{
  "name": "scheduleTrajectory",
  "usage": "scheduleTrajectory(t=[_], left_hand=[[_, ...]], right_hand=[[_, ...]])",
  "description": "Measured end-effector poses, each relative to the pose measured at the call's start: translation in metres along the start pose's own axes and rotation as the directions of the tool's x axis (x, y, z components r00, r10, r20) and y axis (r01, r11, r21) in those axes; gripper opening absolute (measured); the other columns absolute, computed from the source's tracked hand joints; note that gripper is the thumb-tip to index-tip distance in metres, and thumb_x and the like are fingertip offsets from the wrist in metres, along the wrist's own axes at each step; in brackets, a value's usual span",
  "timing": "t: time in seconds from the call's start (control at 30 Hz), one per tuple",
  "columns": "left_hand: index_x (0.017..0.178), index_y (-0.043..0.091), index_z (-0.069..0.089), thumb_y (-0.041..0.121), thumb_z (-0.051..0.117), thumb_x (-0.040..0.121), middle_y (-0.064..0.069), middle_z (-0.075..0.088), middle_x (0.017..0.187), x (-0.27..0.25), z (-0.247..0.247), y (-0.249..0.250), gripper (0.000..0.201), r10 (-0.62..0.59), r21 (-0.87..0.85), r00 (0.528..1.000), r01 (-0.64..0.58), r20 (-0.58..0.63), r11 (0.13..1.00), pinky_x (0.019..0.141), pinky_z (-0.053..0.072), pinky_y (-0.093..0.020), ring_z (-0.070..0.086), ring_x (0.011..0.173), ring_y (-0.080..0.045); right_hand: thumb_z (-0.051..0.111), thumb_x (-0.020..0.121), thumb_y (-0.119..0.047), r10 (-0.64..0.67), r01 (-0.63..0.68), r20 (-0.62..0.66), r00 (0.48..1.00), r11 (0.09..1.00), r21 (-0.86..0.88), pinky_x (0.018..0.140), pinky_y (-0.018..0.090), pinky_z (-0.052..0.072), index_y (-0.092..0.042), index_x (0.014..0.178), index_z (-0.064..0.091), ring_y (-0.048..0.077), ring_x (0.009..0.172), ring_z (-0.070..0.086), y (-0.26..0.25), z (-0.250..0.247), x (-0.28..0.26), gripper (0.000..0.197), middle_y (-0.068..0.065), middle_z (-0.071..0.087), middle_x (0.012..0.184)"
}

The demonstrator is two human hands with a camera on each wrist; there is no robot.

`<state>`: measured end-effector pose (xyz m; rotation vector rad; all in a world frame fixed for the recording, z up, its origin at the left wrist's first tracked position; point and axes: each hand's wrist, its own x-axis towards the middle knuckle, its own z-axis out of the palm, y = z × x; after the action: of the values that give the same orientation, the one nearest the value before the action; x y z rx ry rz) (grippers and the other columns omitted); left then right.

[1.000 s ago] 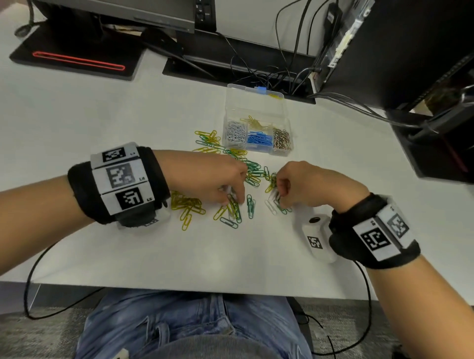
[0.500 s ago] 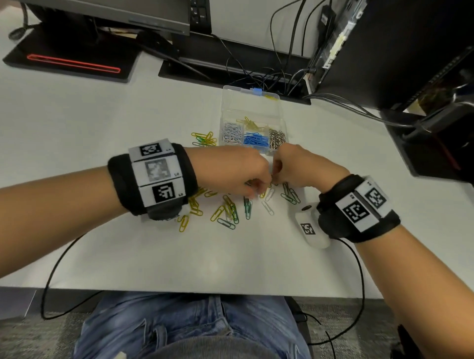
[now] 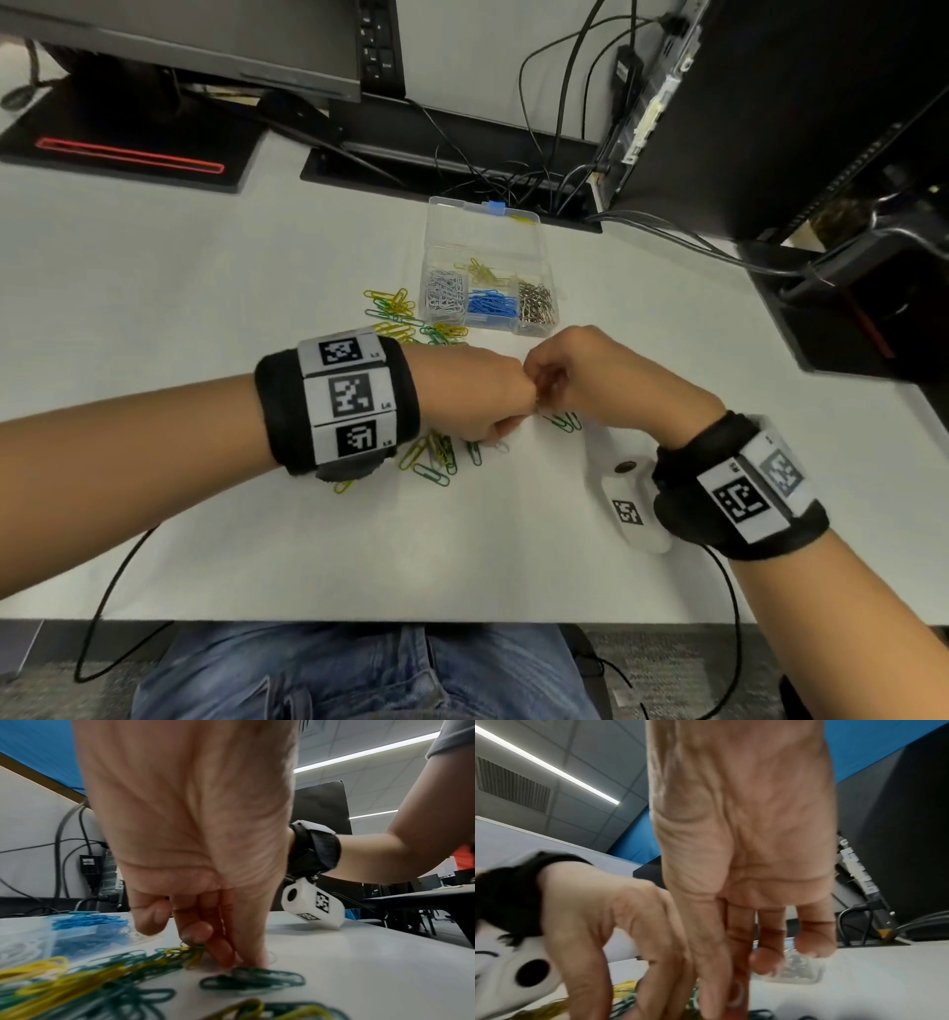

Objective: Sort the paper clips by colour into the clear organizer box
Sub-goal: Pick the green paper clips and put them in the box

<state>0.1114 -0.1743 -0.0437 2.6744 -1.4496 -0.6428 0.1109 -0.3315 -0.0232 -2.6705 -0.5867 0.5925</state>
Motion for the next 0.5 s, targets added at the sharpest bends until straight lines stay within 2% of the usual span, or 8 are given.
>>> scheduleTrajectory(t=[0.1, 0.2, 0.27, 0.3, 0.37, 0.43, 0.5], left_hand=[[0.070, 0.027, 0.049, 0.016, 0.062, 0.082, 0.001, 0.060, 0.084, -0.008, -0.001, -0.003, 0.020, -0.003, -0.009, 1.000, 0.003, -0.001, 1.000, 0.067, 0.050, -0.033, 0.059, 0.079, -0.021], [0.073, 0.025, 0.054, 0.018, 0.062, 0.083, 0.003, 0.061, 0.086, -0.020, -0.005, -0.010, 0.015, -0.034, -0.059, 0.996, 0.029, -0.078, 0.998, 0.068, 0.049, -0.033, 0.058, 0.080, -0.017], [0.074, 0.021, 0.058, 0.018, 0.062, 0.084, 0.006, 0.061, 0.079, -0.029, -0.012, -0.020, 0.011, -0.099, -0.135, 0.980, 0.077, -0.170, 0.988, 0.065, 0.045, -0.023, 0.055, 0.072, -0.009], [0.075, 0.020, 0.061, 0.018, 0.062, 0.085, 0.009, 0.061, 0.074, -0.034, -0.018, -0.027, 0.011, -0.136, -0.174, 0.966, 0.099, -0.219, 0.980, 0.062, 0.041, -0.015, 0.054, 0.068, -0.005], [0.076, 0.019, 0.065, 0.018, 0.064, 0.085, 0.013, 0.061, 0.071, -0.041, -0.029, -0.042, 0.009, -0.223, -0.247, 0.927, 0.150, -0.302, 0.957, 0.058, 0.035, -0.009, 0.054, 0.065, 0.000], [0.077, 0.018, 0.068, 0.015, 0.065, 0.083, 0.015, 0.060, 0.069, -0.045, -0.037, -0.060, 0.008, -0.311, -0.291, 0.869, 0.205, -0.385, 0.934, 0.056, 0.033, -0.009, 0.055, 0.066, -0.002], [0.077, 0.016, 0.070, 0.013, 0.068, 0.081, 0.015, 0.061, 0.069, -0.047, -0.042, -0.074, 0.005, -0.385, -0.342, 0.810, 0.244, -0.442, 0.907, 0.057, 0.036, -0.009, 0.056, 0.065, -0.003]], right_hand=[[0.071, 0.074, -0.002, 0.006, -0.004, 0.038, 0.999, 0.999, -0.039, 0.057, 0.016, 0.039, -0.020, 0.072, 0.066, 0.005, 0.059, 0.052, -0.004, 0.004, 0.001, 0.019, -0.011, 0.059, 0.064], [0.068, 0.075, -0.002, -0.008, 0.011, 0.051, 0.999, 0.998, -0.057, 0.063, 0.023, 0.045, -0.015, 0.084, 0.071, 0.010, 0.064, 0.054, -0.007, 0.006, 0.003, 0.017, -0.005, 0.064, 0.072], [0.065, 0.075, 0.000, -0.007, 0.012, 0.061, 0.998, 0.997, -0.072, 0.066, 0.025, 0.047, -0.015, 0.090, 0.073, 0.010, 0.065, 0.054, -0.009, 0.007, 0.005, 0.022, -0.004, 0.065, 0.075], [0.064, 0.075, 0.000, -0.005, 0.010, 0.055, 0.998, 0.996, -0.088, 0.065, 0.024, 0.046, -0.015, 0.089, 0.072, 0.009, 0.065, 0.053, -0.010, 0.008, 0.006, 0.022, -0.008, 0.062, 0.072], [0.063, 0.075, -0.001, -0.004, 0.008, 0.032, 0.999, 0.991, -0.133, 0.057, 0.020, 0.041, -0.015, 0.085, 0.070, 0.007, 0.063, 0.050, -0.011, 0.011, 0.009, 0.019, -0.016, 0.053, 0.066], [0.063, 0.073, 0.000, -0.011, 0.017, 0.032, 0.999, 0.985, -0.169, 0.054, 0.020, 0.039, -0.014, 0.080, 0.069, 0.012, 0.063, 0.052, -0.013, 0.014, 0.012, 0.017, -0.013, 0.053, 0.065], [0.062, 0.072, 0.001, -0.019, 0.027, 0.047, 0.999, 0.986, -0.164, 0.058, 0.025, 0.045, -0.012, 0.076, 0.069, 0.017, 0.065, 0.057, -0.012, 0.014, 0.012, 0.015, -0.004, 0.061, 0.068]])
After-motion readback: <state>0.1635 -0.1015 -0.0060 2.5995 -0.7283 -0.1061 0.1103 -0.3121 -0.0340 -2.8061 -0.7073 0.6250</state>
